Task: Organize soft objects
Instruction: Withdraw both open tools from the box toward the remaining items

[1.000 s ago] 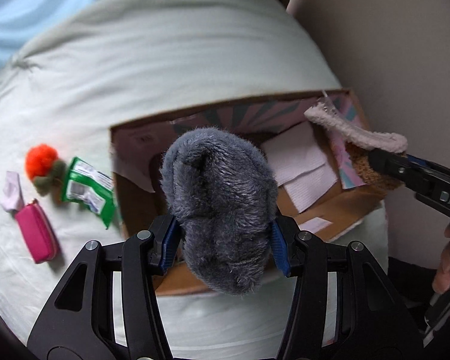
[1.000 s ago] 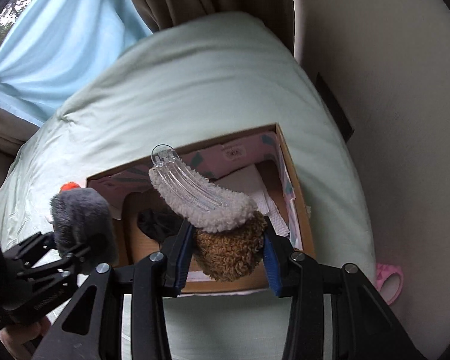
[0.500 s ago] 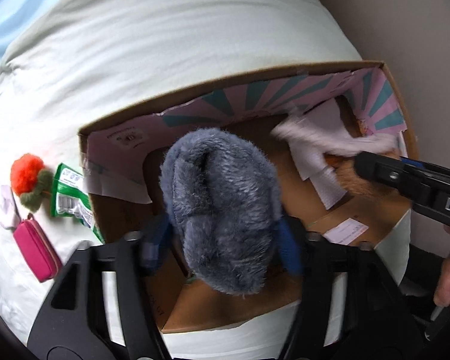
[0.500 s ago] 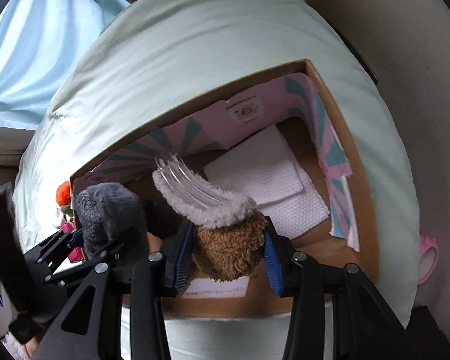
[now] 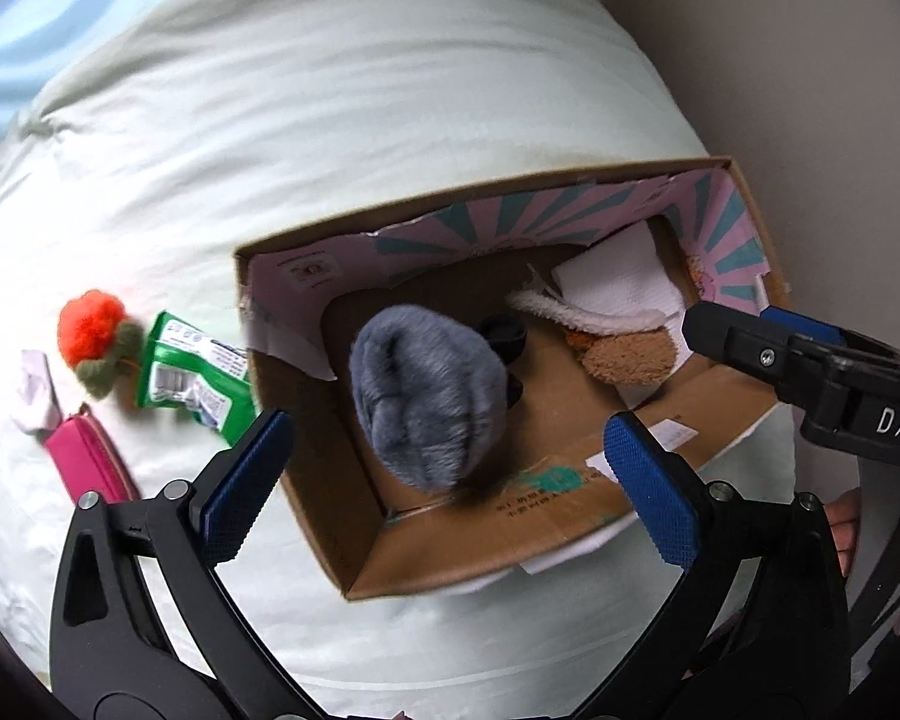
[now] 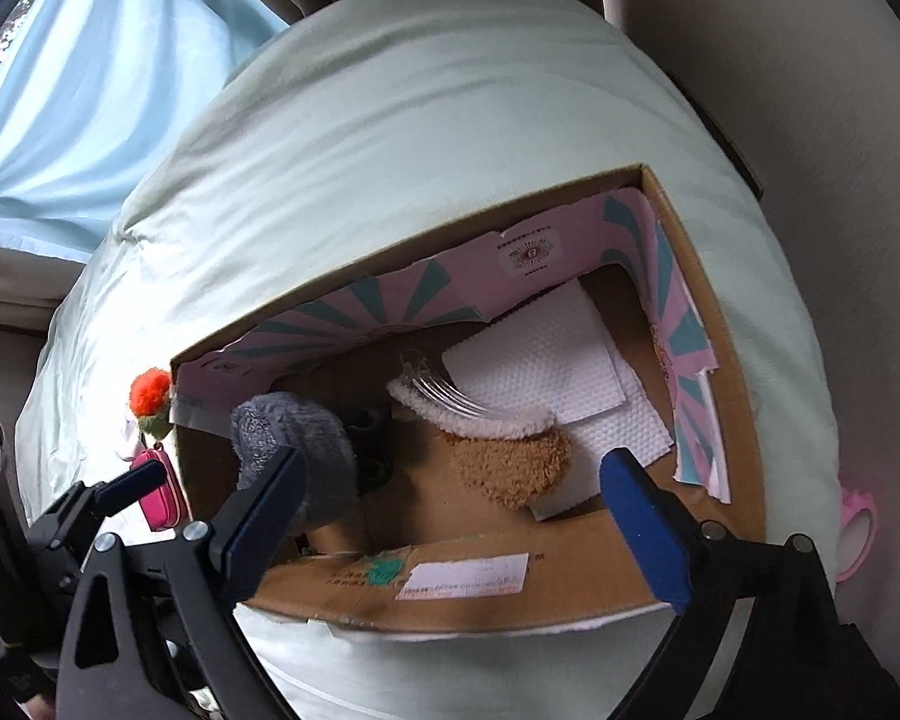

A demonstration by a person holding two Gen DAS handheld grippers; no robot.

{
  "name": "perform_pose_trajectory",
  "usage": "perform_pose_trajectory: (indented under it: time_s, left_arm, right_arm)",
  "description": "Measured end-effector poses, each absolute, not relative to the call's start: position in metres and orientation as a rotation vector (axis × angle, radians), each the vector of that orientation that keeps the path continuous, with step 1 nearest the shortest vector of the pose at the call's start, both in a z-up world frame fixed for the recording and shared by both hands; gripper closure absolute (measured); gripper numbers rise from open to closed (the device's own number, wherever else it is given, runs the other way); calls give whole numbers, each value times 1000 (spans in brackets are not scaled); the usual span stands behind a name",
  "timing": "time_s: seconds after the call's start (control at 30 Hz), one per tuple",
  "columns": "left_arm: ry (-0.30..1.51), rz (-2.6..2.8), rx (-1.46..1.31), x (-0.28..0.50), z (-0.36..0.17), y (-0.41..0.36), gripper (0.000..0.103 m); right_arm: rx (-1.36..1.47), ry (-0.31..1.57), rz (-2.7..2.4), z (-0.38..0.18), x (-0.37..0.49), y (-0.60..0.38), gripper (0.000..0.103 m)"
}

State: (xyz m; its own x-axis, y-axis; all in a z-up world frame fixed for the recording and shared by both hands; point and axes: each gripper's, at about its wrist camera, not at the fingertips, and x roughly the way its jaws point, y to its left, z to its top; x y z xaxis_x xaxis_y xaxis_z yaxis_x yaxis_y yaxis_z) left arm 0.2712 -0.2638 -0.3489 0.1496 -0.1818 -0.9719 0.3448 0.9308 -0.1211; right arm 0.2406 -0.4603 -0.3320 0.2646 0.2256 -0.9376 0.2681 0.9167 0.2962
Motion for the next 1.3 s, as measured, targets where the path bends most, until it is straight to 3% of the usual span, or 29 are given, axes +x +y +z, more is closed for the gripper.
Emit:
perform_pose_trajectory:
  time_s: [0.63,0.93,1.3]
  left_arm:
    - [1172,-307,62,188,-229,-209,0]
    - [1074,-182,-5,134,-170,-135,0]
    - [995,-56,-95,93,-134,-18,0]
  right_arm:
    - [270,1122,15,-217,170,-418,6]
    - [159,988,57,-147,135,-361,6]
    - [87,892,90,-106,97,-267,6]
